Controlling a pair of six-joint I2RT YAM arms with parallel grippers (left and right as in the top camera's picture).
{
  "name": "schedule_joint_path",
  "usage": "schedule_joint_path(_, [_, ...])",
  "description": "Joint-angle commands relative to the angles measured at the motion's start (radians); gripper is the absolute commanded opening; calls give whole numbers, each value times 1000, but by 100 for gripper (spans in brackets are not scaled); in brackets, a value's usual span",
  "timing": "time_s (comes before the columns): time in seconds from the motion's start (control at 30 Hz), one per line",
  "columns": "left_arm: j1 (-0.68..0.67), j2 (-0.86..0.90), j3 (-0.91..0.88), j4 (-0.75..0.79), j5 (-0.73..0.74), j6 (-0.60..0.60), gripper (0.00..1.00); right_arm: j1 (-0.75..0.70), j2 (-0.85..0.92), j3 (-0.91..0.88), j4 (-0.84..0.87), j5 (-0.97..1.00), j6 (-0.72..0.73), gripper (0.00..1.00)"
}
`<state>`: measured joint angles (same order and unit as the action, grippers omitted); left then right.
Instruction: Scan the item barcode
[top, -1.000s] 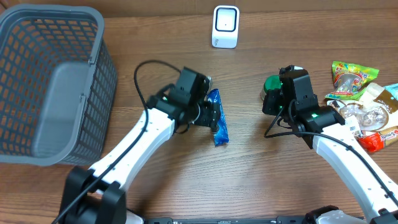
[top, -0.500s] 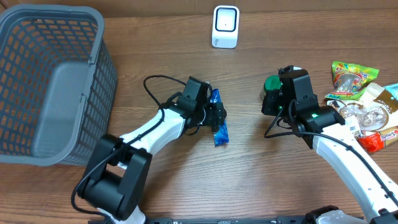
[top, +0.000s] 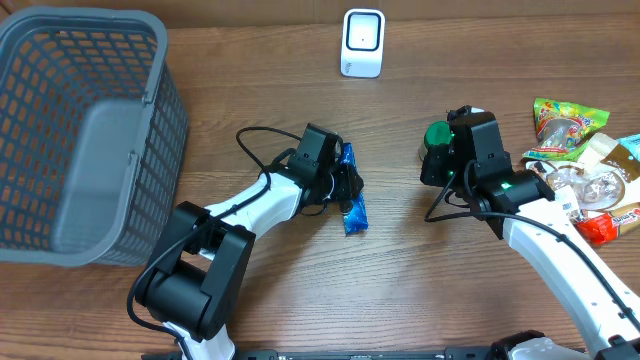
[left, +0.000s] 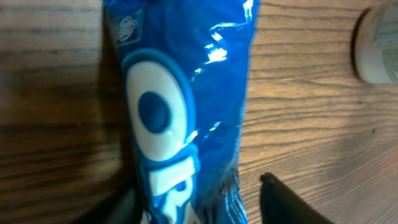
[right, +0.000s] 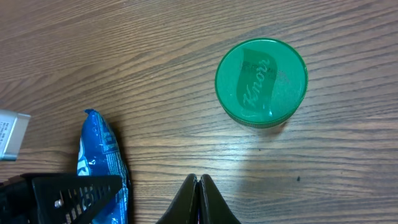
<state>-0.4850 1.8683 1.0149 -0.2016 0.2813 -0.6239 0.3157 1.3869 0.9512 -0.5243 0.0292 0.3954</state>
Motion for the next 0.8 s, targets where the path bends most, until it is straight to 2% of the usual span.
schedule_joint_path(0.0, [-7, 26, 2, -3, 16, -8, 46, -3, 0, 2, -2, -5, -3, 4])
schedule_joint_path(0.47, [-7, 26, 2, 2, 0, -6, 15, -3, -21, 2, -31, -4, -7, 4])
schedule_joint_path(0.63, [-6, 26, 2, 15, -20, -4, 4, -3, -142, 2, -70, -4, -10, 4])
schedule_joint_path(0.77, [-6, 26, 2, 30, -26, 0, 4, -3, -307, 2, -92, 0, -10, 4])
